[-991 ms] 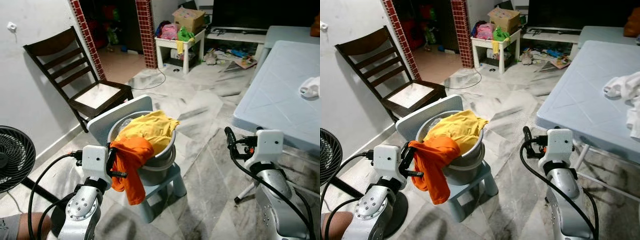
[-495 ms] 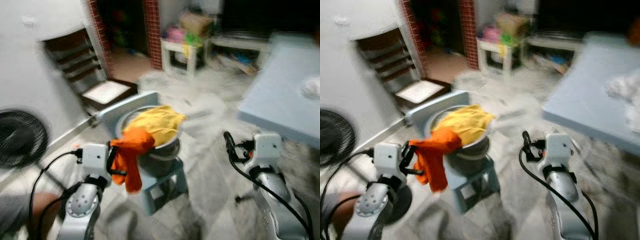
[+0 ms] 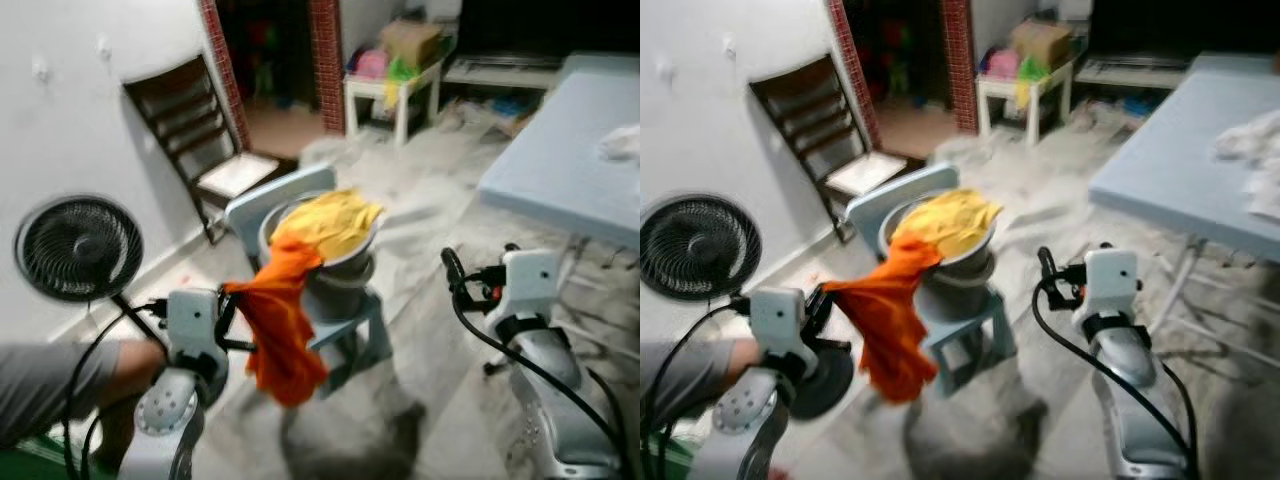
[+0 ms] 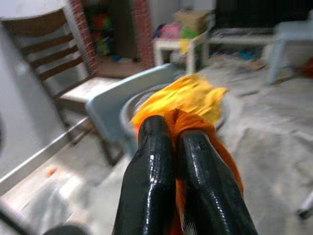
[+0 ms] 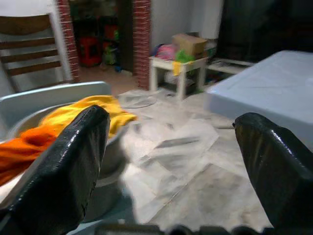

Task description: Hang hanger

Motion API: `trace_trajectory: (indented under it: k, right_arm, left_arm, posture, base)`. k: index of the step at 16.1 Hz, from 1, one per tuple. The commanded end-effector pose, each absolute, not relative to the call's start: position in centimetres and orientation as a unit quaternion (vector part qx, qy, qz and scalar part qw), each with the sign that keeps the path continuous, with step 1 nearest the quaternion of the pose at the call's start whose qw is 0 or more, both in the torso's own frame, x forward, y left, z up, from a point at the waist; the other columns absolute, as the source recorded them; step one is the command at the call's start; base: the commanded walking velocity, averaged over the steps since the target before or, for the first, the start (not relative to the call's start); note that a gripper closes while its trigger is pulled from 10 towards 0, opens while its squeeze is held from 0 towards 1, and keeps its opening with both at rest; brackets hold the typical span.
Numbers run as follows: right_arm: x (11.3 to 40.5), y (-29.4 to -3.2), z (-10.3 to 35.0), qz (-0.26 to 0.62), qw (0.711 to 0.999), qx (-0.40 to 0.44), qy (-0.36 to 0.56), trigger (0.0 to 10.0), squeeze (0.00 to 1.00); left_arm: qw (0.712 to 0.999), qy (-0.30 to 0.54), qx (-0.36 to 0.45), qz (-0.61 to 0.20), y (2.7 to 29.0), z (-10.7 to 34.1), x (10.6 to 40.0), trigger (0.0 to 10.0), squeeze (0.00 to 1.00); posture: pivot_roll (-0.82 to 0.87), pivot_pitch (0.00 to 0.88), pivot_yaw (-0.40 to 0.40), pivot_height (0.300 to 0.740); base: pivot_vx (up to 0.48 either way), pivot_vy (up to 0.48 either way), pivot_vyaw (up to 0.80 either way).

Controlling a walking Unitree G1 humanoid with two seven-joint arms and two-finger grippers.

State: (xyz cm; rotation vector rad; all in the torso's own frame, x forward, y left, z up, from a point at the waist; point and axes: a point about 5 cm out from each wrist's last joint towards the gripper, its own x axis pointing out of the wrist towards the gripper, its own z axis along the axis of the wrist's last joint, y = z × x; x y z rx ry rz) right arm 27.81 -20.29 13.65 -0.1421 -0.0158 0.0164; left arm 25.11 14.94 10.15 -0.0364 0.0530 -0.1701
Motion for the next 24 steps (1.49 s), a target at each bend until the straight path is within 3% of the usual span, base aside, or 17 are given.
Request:
trace_trajectory:
  k: [1,18,24]
  right_arm:
    - [28.3,-19.7,14.1,0.017,0.997,-0.068,-0.017,10.0,0.00]
    - [28.6,-18.5,13.9,0.034,0.997,-0.068,-0.014,10.0,0.00]
    - [28.3,-18.3,13.6,0.035,0.998,-0.059,-0.008,10.0,0.00]
  left_arm:
    - [0.997,0.007,-0.015,-0.079,15.6,11.0,25.6,10.0,0.00]
    - [0.985,0.010,-0.078,-0.156,11.8,11.5,25.9,10.0,0.00]
    - [0.983,0.029,-0.082,-0.164,12.0,11.1,25.0,10.0,0.00]
  posture:
    - [-0.15,0.000,0.130,0.740]
    - [-0.16,0.000,0.133,0.740]
    - [-0.13,0.000,0.132,0.740]
  base:
    - [0.000,0.000,0.00]
    - [0.000,0.000,-0.78]
    - [0.000,-0.094,-0.76]
